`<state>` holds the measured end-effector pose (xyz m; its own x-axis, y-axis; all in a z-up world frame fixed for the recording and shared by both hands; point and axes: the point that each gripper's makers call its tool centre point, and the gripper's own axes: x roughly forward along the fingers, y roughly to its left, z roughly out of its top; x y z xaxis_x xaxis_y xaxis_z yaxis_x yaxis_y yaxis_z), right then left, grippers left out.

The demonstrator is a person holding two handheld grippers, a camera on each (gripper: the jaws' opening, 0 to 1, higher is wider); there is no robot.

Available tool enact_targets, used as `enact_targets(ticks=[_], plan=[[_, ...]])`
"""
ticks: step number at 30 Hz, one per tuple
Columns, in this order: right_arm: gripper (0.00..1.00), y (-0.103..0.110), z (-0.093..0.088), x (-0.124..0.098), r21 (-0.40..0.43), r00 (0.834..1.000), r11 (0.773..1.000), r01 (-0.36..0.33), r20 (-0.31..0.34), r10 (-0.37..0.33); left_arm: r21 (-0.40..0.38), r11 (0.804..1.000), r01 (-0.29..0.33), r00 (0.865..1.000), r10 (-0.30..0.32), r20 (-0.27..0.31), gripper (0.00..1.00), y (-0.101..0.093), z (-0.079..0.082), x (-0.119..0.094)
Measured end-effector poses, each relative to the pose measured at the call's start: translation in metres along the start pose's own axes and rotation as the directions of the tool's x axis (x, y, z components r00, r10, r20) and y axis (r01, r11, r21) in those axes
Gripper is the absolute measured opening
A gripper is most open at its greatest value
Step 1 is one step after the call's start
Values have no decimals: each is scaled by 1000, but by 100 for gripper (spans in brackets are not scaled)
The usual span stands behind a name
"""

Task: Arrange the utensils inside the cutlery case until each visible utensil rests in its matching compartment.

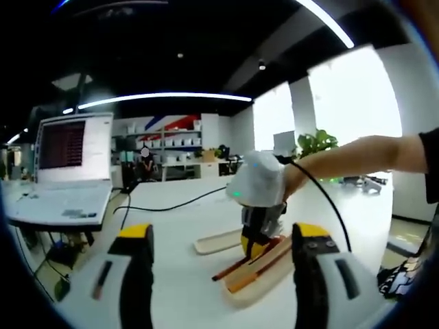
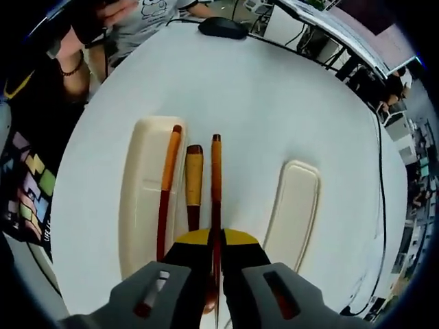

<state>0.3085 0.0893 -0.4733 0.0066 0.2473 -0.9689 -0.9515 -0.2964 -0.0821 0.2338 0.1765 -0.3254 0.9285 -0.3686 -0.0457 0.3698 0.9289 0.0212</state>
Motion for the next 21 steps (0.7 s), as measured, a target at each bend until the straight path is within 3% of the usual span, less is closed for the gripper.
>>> enact_targets(ticks=[12,17,21], plan=[[2,-2,-2,0,12,1000,1000,7,-16,-7,-8,1000,8,1000,-8,-11,87,1,-3,2],[2,-8,4,-11,30,1000,999,28,11,-28,-4,1000,6,1000,-6,-22,87,1,-6,3],[2,-10,3,-17,25,999,999,45,-15,-45,-1,1000,6,1000,-6,-22,87,1,-5,3]])
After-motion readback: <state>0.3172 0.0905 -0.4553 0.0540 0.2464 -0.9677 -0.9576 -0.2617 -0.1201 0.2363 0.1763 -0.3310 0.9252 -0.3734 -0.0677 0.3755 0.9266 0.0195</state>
